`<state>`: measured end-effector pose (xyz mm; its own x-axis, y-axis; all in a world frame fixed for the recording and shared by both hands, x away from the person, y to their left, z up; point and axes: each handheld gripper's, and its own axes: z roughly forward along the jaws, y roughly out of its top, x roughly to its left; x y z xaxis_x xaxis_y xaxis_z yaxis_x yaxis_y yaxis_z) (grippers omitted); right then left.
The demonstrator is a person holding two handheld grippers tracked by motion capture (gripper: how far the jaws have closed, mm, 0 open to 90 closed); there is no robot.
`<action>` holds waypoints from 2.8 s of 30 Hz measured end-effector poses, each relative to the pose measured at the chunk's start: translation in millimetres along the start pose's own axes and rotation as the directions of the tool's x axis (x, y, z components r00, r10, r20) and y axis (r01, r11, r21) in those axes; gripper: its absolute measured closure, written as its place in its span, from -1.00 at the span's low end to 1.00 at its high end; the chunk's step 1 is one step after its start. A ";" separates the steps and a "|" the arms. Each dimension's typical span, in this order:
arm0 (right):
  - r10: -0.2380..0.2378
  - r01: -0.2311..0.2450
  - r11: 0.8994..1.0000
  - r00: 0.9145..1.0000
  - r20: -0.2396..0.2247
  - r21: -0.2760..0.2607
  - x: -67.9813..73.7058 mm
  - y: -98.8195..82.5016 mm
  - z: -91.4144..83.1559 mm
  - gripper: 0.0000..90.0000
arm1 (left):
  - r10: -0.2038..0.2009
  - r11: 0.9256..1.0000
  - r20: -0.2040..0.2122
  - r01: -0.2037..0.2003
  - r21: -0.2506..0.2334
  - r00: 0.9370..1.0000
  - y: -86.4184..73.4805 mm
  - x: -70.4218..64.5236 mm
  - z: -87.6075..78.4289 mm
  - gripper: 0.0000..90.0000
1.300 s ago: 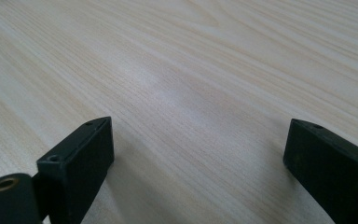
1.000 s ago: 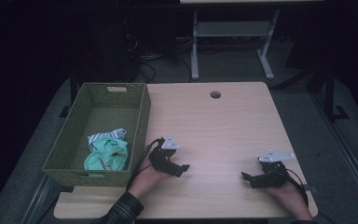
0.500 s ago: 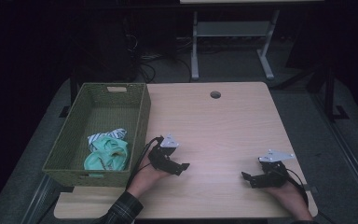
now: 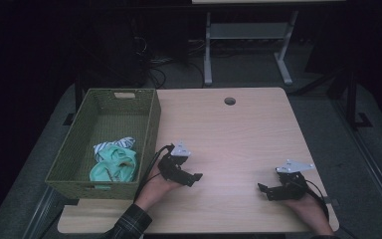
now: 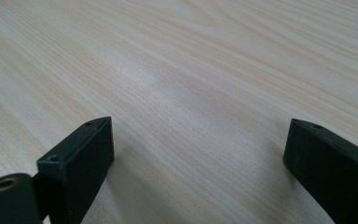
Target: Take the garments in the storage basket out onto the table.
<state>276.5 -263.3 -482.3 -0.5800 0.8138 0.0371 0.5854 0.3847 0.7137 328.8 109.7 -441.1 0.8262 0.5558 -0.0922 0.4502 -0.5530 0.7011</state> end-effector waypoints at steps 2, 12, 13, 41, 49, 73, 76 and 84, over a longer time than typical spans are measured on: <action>0.000 0.000 1.000 1.000 0.000 -0.001 0.0 0.0 0.0 -0.82 | 0.000 1.000 0.000 0.000 0.002 1.000 0.8 -0.3 -0.5 -0.69; 0.000 0.000 1.000 1.000 0.000 0.000 0.0 0.0 0.0 -0.82 | 0.003 1.000 -0.001 -0.003 0.000 1.000 4.2 -0.6 -3.7 -0.69; 0.000 0.000 1.000 1.000 0.000 -0.001 0.0 0.0 0.0 -0.82 | -0.001 1.000 0.000 0.001 0.000 1.000 4.7 -0.9 -4.3 -0.69; 0.000 0.000 1.000 1.000 0.000 -0.001 0.0 0.0 0.0 -0.82 | -0.001 1.000 -0.004 0.001 0.010 1.000 17.7 -0.3 -15.7 -0.69; 0.000 0.000 1.000 1.000 0.000 -0.001 0.0 0.0 0.0 -0.82 | 0.004 1.000 -0.004 -0.004 0.015 1.000 21.3 0.1 -18.7 -0.69; 0.000 0.000 1.000 1.000 0.000 0.000 0.0 0.0 0.0 -0.82 | -0.006 1.000 0.019 0.006 0.012 1.000 39.3 2.2 -34.7 -0.69; 0.000 0.000 1.000 1.000 0.001 0.000 0.0 0.0 0.0 -0.82 | -0.003 1.000 0.019 0.003 0.018 1.000 41.8 2.9 -36.8 -0.69; -0.003 0.003 1.000 1.000 0.001 -0.001 -0.2 -0.1 0.1 -0.82 | 0.005 1.000 0.026 -0.006 0.021 1.000 47.2 6.9 -45.8 -0.70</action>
<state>276.7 -263.5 -482.4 -0.5816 0.8127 0.0342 0.5828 0.3870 0.7145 340.3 115.9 -376.3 0.8371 0.5365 -0.1067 0.4523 -0.5692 0.6866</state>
